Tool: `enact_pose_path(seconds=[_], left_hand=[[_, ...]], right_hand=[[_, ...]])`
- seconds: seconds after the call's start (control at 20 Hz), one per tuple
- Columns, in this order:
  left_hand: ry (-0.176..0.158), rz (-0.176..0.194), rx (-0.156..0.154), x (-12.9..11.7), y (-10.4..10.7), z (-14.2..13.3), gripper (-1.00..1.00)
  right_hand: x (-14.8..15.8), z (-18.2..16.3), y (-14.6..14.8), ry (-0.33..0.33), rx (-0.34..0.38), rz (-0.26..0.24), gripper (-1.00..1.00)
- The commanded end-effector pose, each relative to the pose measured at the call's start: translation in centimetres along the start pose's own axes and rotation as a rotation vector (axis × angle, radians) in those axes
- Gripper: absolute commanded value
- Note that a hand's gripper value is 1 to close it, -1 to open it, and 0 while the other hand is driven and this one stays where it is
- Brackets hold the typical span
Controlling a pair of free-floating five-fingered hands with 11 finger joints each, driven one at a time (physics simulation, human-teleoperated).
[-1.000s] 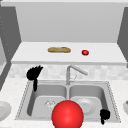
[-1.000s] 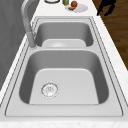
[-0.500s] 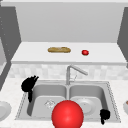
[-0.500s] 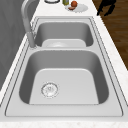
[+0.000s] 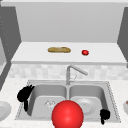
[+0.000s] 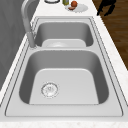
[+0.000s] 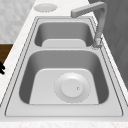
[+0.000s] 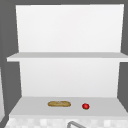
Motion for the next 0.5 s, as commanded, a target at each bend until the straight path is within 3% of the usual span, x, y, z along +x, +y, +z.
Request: enact_pose_path(seconds=[0.0,0.1,0.2,0.45], left_hand=[[-0.015,0.031,-0.027,-0.2,-2.8,1.6,-1.0],[0.004,0.053,-0.023,-0.8,-3.9,2.3,-1.0],[0.005,0.056,0.001,-1.3,-4.7,3.2,-1.0],[0.009,0.089,0.002,-1.7,-6.0,3.5,-1.0]], right_hand=[[0.0,0.0,0.0,0.0,0.0,0.0,0.0],[0.0,0.0,0.0,0.0,0.0,0.0,0.0],[0.0,0.0,0.0,0.0,0.0,0.0,0.0],[0.0,0.0,0.0,0.0,0.0,0.0,0.0]])
